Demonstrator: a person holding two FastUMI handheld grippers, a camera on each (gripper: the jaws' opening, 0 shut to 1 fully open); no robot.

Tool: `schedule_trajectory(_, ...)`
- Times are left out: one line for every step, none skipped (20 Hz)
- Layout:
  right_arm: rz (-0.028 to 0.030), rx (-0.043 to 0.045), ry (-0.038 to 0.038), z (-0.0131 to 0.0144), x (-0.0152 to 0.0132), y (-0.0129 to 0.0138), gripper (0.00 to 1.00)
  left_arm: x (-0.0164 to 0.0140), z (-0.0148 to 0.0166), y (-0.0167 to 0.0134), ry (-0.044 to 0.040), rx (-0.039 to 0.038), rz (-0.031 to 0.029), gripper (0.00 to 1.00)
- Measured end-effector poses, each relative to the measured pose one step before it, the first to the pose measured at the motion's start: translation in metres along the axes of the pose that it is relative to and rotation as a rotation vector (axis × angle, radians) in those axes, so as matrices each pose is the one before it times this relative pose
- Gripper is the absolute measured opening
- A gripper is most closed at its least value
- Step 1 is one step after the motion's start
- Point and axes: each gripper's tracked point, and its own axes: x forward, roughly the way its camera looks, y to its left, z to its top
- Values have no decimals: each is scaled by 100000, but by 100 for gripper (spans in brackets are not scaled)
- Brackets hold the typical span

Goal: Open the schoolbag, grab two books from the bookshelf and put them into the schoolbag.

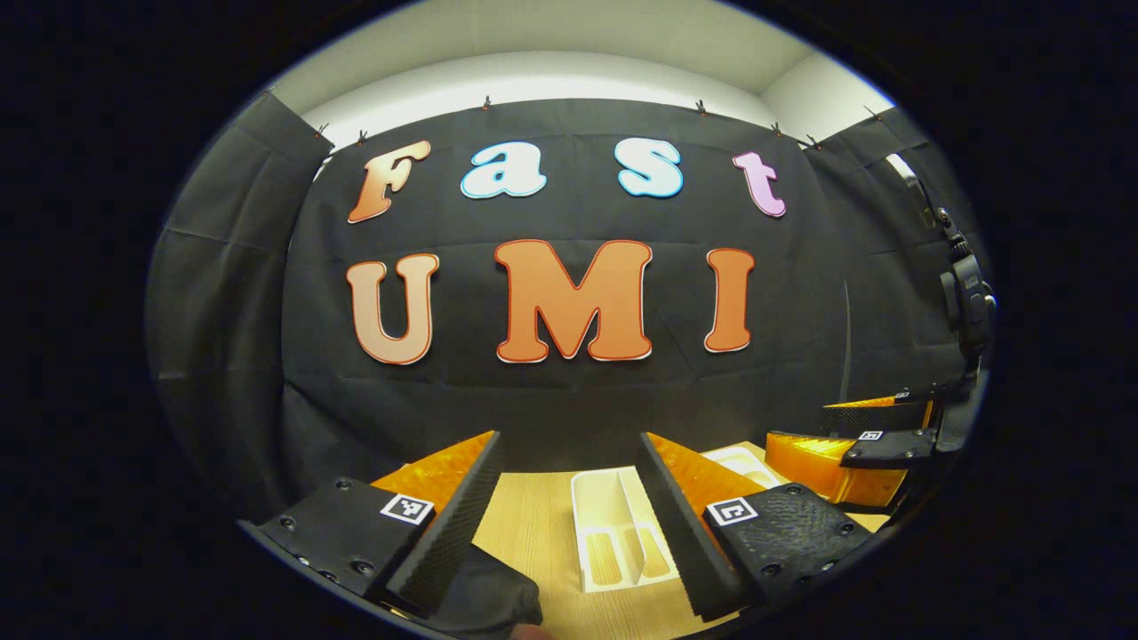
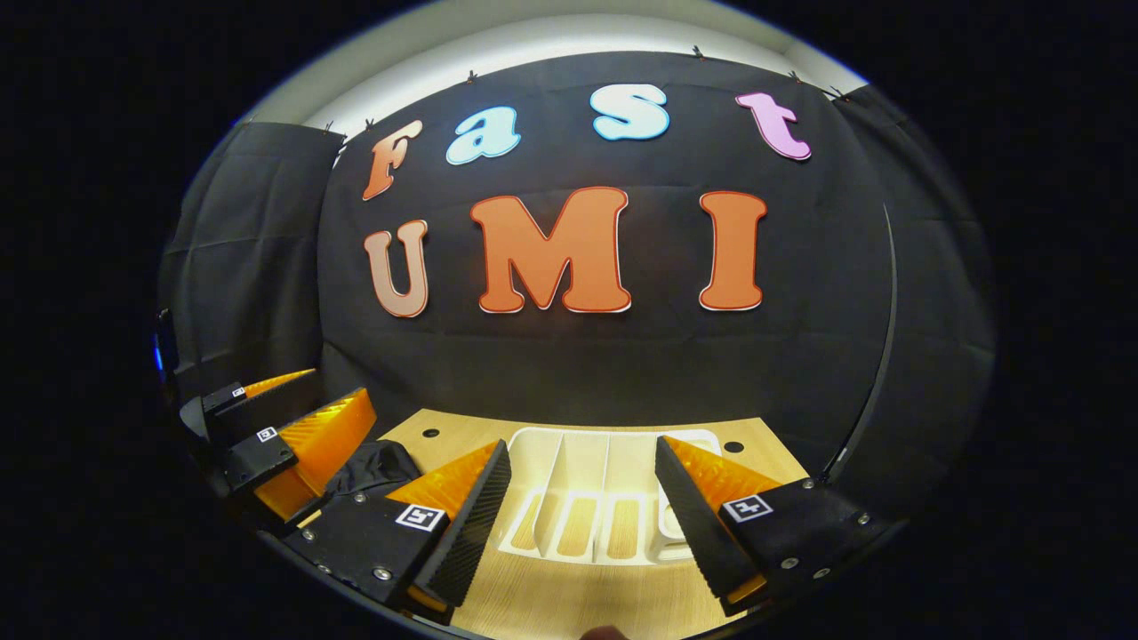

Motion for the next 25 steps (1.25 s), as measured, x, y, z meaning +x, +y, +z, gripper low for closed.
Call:
schedule_trajectory(-1902,-155,-662,175,67,-209,98,76,82,454,-1012,187,436,96)
schedule_trajectory(-1509,809,313,108,120,42,98,249,-436,102,2547,356,-1272,96)
schedule_trajectory(-38,645,-518,155,-29,318,98,325,-141,297,-406,-264,-462,95)
schedule_trajectory(-1184,-147,-209,-105,171,-140,98,362,-66,224,-1488,-98,-746,96)
schedule_trajectory(-1334,-283,-20,-84,159,-130,98,263,267,138,-13,939,-592,96)
schedule_trajectory(-1550,554,732,-206,250,-229,98,-21,108,148,-120,940,-883,96)
schedule_trajectory(390,1614,27,-55,75,316,98,260,140,3,-522,619,-796,96)
schedule_trajectory(-429,1502,707,-207,-33,150,97,242,-208,-23,549,127,-846,96)
schedule_trajectory(101,1048,133,-242,112,128,98,77,-255,11,751,148,-541,96)
schedule_trajectory(-428,161,162,-255,221,148,98,136,-156,-5,20,-370,-462,96)
schedule_trajectory(117,-498,252,-205,15,172,97,262,62,76,-515,-131,-414,96)
schedule_trajectory(-407,-913,317,-152,84,53,98,164,-15,-55,225,-315,105,96)
schedule_trajectory(-161,-662,328,-59,2,-80,97,112,-41,-6,164,-412,-115,96)
schedule_trajectory(186,-442,-398,134,-16,228,98,-118,-88,76,314,-642,116,96)
schedule_trajectory(-61,-599,-121,110,90,-40,98,39,-35,10,-96,-354,-107,96)
schedule_trajectory(374,-722,105,-79,-4,151,97,48,-8,37,43,-112,356,96)
schedule_trajectory(-135,-579,287,-109,36,-73,97,-141,36,29,-100,-126,48,96)
schedule_trajectory(503,-235,566,-104,131,191,98,46,-93,19,447,-203,312,96)
schedule_trajectory(-26,-24,342,-141,18,1,98,-67,-11,98,-4,-550,106,96)
schedule_trajectory(504,90,328,-57,-57,83,98,-27,-213,153,374,-96,388,96)
schedule_trajectory(-242,73,-66,31,8,19,98,6,72,206,-263,-266,288,96)
schedule_trajectory(173,129,106,21,62,20,98,-43,-9,95,359,141,-46,96)
schedule_trajectory(79,102,277,-25,-15,105,98,42,99,190,-143,186,348,96)
schedule_trajectory(192,193,85,13,-6,79,98,132,-58,-91,533,102,-989,96)
schedule_trajectory(404,116,-36,21,15,218,98,-97,-476,-137,1142,128,-1109,96)
